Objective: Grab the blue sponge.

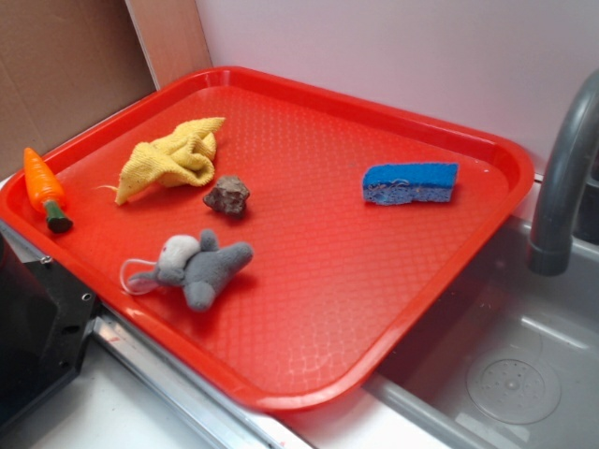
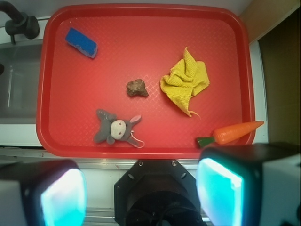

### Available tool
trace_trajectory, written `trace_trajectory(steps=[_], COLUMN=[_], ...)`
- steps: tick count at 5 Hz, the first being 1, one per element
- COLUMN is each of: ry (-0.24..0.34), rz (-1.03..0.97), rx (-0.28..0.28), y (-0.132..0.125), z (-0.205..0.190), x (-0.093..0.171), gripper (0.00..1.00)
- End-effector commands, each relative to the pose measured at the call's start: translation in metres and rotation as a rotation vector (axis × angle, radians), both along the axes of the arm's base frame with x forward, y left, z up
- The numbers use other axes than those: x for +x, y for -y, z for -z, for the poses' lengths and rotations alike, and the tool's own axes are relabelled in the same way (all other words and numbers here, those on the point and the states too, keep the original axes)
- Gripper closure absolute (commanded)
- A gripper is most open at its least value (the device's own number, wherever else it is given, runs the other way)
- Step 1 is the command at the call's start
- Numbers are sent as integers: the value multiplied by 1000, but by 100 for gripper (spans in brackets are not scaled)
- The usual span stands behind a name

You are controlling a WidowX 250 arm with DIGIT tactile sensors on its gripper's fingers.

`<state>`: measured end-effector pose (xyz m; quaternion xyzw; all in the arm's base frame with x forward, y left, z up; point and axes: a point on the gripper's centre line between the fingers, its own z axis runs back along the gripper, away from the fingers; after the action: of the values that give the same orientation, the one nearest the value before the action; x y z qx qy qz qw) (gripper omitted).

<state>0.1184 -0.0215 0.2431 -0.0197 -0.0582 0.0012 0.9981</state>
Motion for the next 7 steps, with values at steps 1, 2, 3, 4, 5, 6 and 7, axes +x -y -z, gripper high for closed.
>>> trace_trajectory(steps=[1, 2, 3, 4, 5, 6, 7], ry=[0, 31, 51, 94, 170, 252, 251], rz=[0, 28, 76, 213, 333, 429, 521], rx=[0, 0, -15, -21, 8, 9, 35], y=[0, 6, 7, 11, 20, 34, 49], z=[0, 7, 17, 31, 43, 62, 84], x=[0, 23, 48, 81, 106, 135, 159], gripper=[0, 0, 0, 0, 0, 0, 0])
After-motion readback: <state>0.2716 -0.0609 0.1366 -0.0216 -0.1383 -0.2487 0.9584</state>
